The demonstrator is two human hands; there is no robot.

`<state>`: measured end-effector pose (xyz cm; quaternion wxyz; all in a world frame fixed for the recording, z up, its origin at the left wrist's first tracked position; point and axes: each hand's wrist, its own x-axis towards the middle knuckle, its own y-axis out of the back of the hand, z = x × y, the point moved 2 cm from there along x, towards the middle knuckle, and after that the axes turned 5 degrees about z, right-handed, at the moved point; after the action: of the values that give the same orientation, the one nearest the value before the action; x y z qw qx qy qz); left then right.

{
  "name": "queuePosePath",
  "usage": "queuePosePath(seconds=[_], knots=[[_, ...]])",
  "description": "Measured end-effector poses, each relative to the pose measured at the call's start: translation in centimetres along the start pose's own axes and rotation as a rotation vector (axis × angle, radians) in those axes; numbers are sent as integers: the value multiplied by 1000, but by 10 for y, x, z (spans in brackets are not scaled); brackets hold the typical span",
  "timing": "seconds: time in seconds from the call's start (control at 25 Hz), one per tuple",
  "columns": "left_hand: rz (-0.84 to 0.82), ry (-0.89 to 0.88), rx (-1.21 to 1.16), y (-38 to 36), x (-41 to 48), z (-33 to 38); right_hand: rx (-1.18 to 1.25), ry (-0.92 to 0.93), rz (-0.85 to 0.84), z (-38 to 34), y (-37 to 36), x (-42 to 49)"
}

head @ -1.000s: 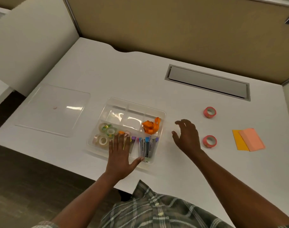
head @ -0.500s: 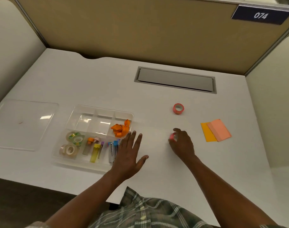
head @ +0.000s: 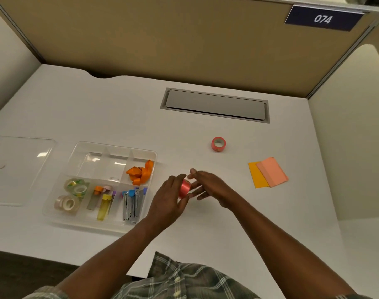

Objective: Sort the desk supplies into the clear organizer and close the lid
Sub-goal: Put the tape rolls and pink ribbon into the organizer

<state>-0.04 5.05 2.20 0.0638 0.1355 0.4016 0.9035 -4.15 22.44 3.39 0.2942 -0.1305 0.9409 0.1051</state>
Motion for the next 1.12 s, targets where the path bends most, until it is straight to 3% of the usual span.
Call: queuePosePath(seconds=[0.16,0.32,0.48,0.8,0.96,1.12], knots=[[15,58,22,2,-11,-7,-610,39,483,-8,52,45],[20,115,7,11,-25,-11,-863,-71,462,-10,77,81],[40,179,-33,27,-30,-14,-829,-101,520,-6,71,95],[167,385,-320,63,-32,-24,-586,108,637,-7,14,63],[243,368,-421,92,-29,-53,-404,259,603,-45,-39,44],[260,361,-283,126,-23,-104,-423,435,497,-88,-108,43]])
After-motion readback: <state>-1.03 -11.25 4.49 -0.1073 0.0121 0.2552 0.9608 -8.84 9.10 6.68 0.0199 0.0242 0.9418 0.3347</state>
